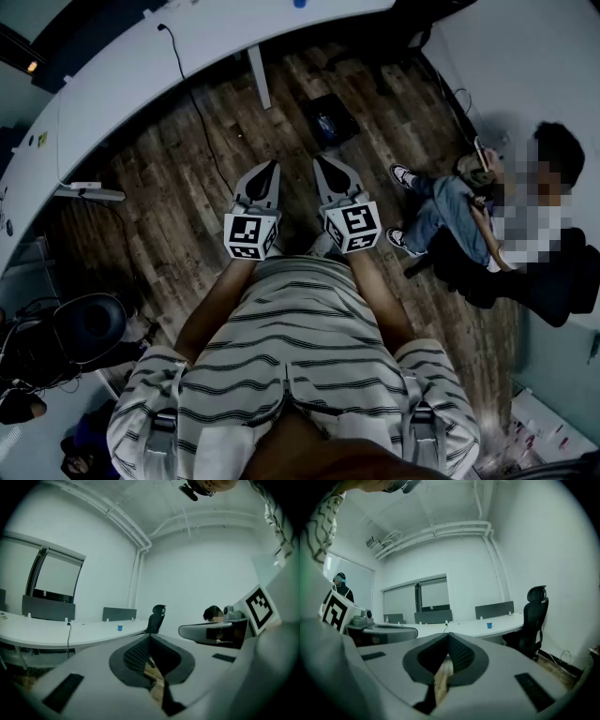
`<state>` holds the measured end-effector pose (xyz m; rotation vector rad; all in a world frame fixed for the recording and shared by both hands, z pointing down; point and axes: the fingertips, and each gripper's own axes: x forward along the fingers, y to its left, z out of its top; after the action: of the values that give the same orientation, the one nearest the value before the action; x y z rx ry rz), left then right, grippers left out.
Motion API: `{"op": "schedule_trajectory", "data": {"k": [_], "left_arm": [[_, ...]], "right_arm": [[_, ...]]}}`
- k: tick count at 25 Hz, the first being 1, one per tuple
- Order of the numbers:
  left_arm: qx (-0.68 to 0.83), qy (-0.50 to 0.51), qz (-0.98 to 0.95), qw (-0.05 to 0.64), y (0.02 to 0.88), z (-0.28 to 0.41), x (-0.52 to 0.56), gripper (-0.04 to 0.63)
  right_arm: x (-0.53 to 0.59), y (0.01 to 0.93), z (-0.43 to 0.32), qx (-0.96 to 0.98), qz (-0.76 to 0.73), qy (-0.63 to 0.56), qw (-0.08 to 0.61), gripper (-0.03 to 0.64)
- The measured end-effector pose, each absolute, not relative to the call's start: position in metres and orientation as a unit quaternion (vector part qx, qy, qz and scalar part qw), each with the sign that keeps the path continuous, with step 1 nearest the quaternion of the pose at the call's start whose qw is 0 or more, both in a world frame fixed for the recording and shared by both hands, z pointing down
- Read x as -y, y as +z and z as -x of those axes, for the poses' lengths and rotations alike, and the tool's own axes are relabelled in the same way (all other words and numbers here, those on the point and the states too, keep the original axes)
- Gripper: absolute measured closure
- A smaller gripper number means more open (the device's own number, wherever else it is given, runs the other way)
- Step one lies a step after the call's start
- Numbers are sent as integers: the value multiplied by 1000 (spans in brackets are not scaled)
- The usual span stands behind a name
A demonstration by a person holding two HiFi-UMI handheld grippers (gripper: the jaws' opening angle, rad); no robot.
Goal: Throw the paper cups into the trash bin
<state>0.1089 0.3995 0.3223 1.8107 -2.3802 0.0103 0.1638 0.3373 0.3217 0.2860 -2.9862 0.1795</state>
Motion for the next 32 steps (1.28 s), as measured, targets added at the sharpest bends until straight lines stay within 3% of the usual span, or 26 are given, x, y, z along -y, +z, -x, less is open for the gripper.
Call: {"op": "schedule_trajectory", "data": {"k": [14,32], "left_arm": [[786,4,-613,75,329,-115,-422,572],[762,7,-641,98,350,-109,-448,571]], "right_arm": [[-368,319,-169,993,-87,70,39,609],[-403,328,-151,991,-105,65,55,607]]}}
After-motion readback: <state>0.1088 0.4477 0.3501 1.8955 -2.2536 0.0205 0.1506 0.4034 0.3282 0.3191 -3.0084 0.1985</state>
